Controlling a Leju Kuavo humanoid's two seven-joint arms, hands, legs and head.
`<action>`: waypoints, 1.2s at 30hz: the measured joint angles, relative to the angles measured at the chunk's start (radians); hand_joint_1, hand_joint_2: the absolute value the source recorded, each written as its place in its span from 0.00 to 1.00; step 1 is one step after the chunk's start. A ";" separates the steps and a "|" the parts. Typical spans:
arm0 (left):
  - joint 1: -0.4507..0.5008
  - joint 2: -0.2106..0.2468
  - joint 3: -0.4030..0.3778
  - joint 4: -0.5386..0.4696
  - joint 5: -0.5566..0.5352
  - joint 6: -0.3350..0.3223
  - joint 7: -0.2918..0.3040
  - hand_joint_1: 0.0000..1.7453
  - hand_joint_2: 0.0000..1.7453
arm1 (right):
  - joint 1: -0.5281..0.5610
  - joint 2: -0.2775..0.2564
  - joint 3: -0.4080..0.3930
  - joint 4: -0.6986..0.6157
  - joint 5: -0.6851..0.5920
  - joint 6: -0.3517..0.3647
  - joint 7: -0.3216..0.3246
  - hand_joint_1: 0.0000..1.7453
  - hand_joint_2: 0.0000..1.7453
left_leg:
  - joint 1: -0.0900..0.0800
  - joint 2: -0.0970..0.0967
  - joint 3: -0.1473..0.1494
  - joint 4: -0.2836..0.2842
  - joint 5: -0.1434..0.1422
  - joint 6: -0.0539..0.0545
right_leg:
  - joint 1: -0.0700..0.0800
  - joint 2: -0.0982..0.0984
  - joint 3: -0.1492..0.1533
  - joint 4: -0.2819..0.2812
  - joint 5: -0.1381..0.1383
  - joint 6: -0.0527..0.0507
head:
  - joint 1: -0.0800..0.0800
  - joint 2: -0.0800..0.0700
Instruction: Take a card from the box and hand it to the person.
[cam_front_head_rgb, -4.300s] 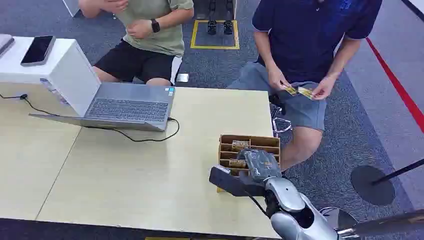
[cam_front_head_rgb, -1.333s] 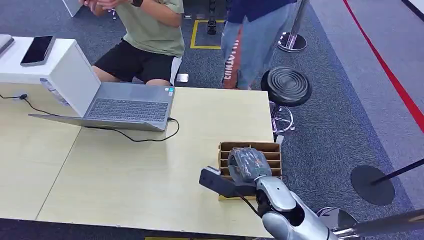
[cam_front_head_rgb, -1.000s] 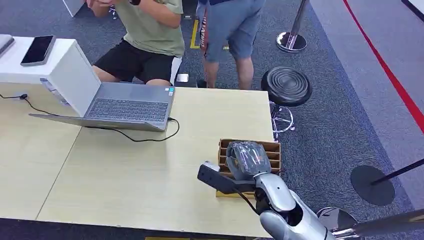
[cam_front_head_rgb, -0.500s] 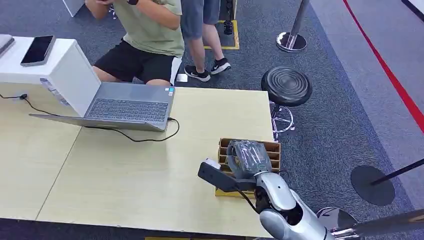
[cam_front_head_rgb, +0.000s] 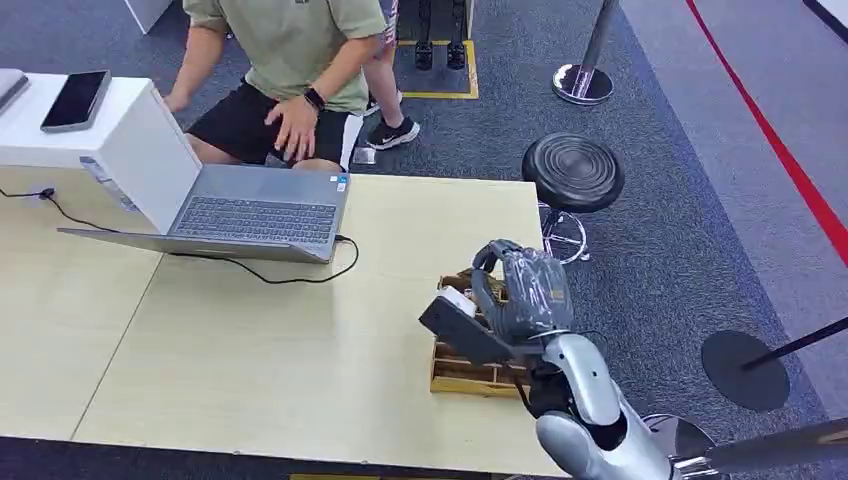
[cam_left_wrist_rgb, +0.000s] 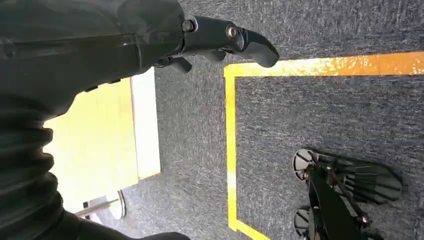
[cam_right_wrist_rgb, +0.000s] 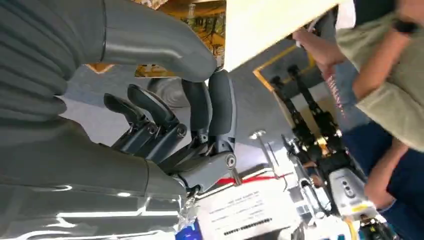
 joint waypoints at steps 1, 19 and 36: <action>0.000 0.000 0.000 0.000 0.000 0.000 0.000 0.00 1.00 | 0.001 0.000 -0.004 -0.005 -0.002 0.000 -0.001 0.96 1.00 | 0.000 0.000 0.000 0.000 0.000 0.000 | 0.000 0.000 0.000 0.000 0.000 0.000 | 0.000 0.000; 0.000 -0.004 0.000 0.000 0.000 0.000 0.000 0.00 1.00 | 0.013 0.000 -0.040 -0.040 -0.006 -0.001 -0.003 0.96 1.00 | 0.000 0.000 0.000 0.000 0.000 0.000 | 0.000 0.000 0.000 0.000 0.000 0.000 | 0.000 0.000; 0.000 -0.007 0.000 0.000 -0.017 -0.021 -0.011 0.00 1.00 | 0.030 0.016 -0.071 -0.058 -0.195 -0.306 -0.274 0.96 1.00 | 0.000 0.000 0.000 0.000 0.000 0.000 | 0.000 0.000 0.000 0.000 0.000 0.000 | 0.000 0.000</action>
